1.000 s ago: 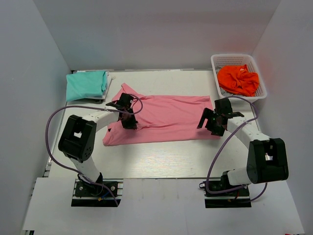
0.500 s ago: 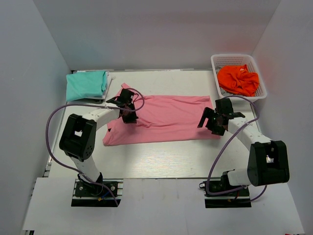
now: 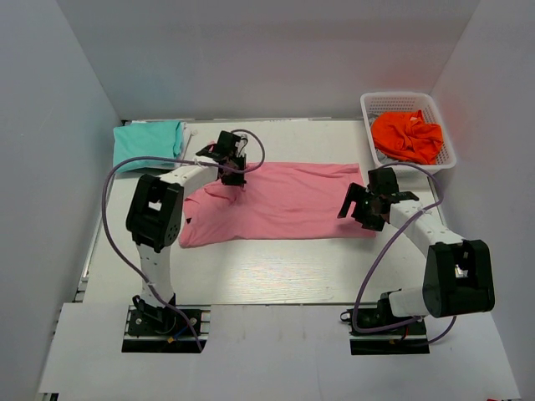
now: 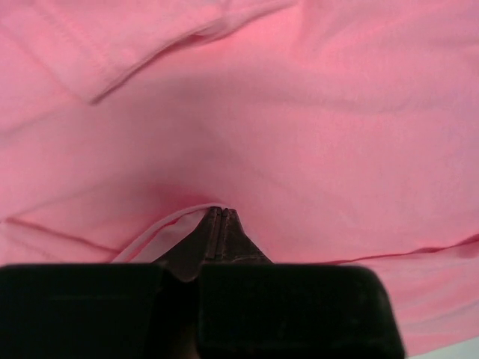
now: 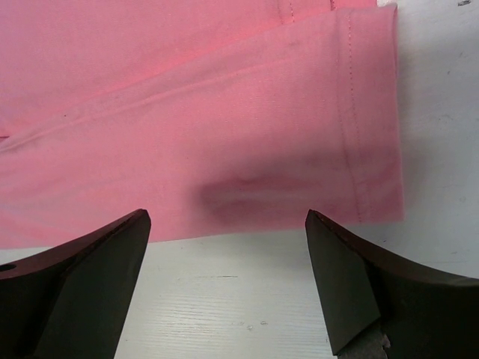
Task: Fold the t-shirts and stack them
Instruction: Fold the flattened tshirt in 1/3 of the way
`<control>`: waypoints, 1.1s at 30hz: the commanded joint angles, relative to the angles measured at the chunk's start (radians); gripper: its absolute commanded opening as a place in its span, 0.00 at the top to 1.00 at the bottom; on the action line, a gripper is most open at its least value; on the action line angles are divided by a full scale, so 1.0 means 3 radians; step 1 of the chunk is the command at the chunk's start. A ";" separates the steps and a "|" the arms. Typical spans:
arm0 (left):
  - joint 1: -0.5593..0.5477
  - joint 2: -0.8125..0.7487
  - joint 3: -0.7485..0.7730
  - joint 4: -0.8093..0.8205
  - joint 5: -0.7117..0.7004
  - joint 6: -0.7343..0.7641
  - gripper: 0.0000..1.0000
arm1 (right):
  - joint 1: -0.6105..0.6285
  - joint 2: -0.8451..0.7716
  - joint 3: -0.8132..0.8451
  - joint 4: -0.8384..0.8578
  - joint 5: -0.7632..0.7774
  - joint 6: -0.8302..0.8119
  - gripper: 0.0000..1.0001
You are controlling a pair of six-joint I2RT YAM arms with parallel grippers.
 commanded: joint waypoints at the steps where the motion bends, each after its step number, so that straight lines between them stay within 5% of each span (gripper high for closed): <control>1: -0.0015 -0.0015 0.0167 0.0064 0.0346 0.0586 1.00 | -0.0007 0.0021 0.0049 0.0077 0.0002 -0.0088 0.10; 7: -0.0107 0.0015 0.0382 -0.0012 0.0520 0.1108 1.00 | -0.0002 -0.0010 0.0034 0.0083 0.0017 -0.0114 0.10; 12: -0.0174 0.0148 0.0565 -0.0293 0.0556 0.1384 0.84 | -0.0007 -0.0076 0.0008 0.0052 0.0037 -0.0124 0.10; 15: -0.0210 0.0148 0.0596 -0.0360 0.0434 0.1456 0.58 | -0.0002 -0.0122 0.0024 0.0001 0.0058 -0.0114 0.10; 19: -0.0210 -0.0034 0.0500 -0.0345 0.0321 0.1206 0.00 | -0.0007 -0.0219 0.0044 -0.0019 0.0058 -0.0134 0.10; 22: -0.0179 -0.0438 0.0209 -0.0156 0.0035 0.0778 0.00 | 0.0014 -0.0270 0.0080 0.0011 0.0140 -0.0149 0.10; 26: -0.0092 -0.0980 -0.0394 -0.0079 -0.0918 -0.0193 0.00 | 0.0014 -0.0286 -0.0016 0.0327 -0.0100 -0.0104 0.10; 33: 0.0010 -0.1253 -0.1396 -0.0181 -0.1085 -0.1013 0.00 | 0.0029 0.0026 -0.0114 0.0543 -0.0285 -0.0073 0.10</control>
